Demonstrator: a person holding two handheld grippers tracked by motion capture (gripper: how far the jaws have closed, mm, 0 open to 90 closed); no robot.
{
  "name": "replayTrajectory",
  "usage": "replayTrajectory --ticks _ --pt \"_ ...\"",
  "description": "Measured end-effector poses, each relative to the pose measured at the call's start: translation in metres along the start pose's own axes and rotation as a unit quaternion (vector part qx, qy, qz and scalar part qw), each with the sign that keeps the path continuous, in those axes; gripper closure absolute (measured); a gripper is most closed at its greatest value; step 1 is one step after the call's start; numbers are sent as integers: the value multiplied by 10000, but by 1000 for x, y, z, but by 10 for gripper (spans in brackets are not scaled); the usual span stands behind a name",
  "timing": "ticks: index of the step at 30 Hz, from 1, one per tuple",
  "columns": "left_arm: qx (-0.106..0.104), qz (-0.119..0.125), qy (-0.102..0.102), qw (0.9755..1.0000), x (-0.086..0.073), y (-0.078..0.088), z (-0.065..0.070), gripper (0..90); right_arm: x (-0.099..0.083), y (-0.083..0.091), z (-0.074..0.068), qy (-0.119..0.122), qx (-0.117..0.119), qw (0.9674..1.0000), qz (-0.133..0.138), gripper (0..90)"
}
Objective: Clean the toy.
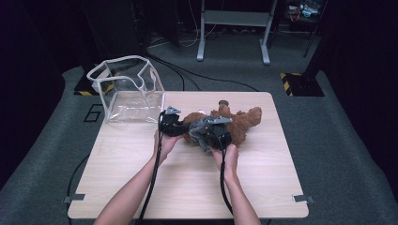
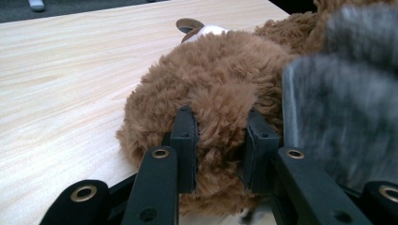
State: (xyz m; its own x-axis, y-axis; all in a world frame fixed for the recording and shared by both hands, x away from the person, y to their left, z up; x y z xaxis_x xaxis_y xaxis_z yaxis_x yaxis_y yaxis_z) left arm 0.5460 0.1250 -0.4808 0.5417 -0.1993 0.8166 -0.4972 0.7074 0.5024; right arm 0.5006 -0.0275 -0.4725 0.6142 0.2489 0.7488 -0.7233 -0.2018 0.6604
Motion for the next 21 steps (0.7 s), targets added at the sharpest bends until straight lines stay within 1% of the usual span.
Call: replayTrajectory --ticks 2,3,6,7,8,10,12,13,14,16,18,19,21 --pt "-8 19 27 10000 0 0 0 706 7 4 4 3 -115 9999 35 718" --pt "-14 13 19 10000 0 0 -1 706 10 6 7 -42 -155 9999 19 718" --pt "-46 25 30 10000 0 1 -1 705 18 12 20 -85 -321 9994 63 718" --pt "-34 43 78 10000 -1 1 -1 704 18 13 23 -130 -333 9993 51 718" --pt "-53 62 75 9999 -1 0 -2 704 20 15 30 -95 -411 9990 116 718" --pt "-40 58 66 10000 -1 0 -2 704 20 18 37 -156 -435 9988 129 720" --pt "-30 54 68 10000 -1 0 -1 704 20 22 47 -200 -529 9983 164 721" --pt "-29 50 67 10000 -1 0 -1 704 21 24 51 -267 -541 9980 181 721" --pt "-29 52 67 10000 0 0 -1 704 22 26 55 -268 -607 9975 246 721" --pt "-32 65 65 10000 0 0 -1 703 24 30 62 -359 -665 9966 313 721" --pt "-15 55 64 10000 0 0 -1 703 25 35 68 -400 -754 9953 458 721" --pt "-12 39 19 10000 0 0 -2 703 25 38 70 -454 -754 9949 486 721" --pt "-4 44 53 10000 0 -1 -1 702 23 40 70 -459 -632 9954 555 720"
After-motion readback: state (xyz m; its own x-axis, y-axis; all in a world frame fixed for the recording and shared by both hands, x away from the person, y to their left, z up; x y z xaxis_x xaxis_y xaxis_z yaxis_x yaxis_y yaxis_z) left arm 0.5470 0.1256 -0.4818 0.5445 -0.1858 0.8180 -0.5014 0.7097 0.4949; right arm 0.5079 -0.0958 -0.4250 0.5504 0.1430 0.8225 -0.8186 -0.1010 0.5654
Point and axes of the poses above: each handheld gripper's, and its own axes: y roughly backward along the jaws, x roughly out of its top, z roughly to its right, the point moved 5 cm from there along -y, roughly forward along the jaws, and after that the axes turned 8 degrees about -x, right-handed, at the moved point
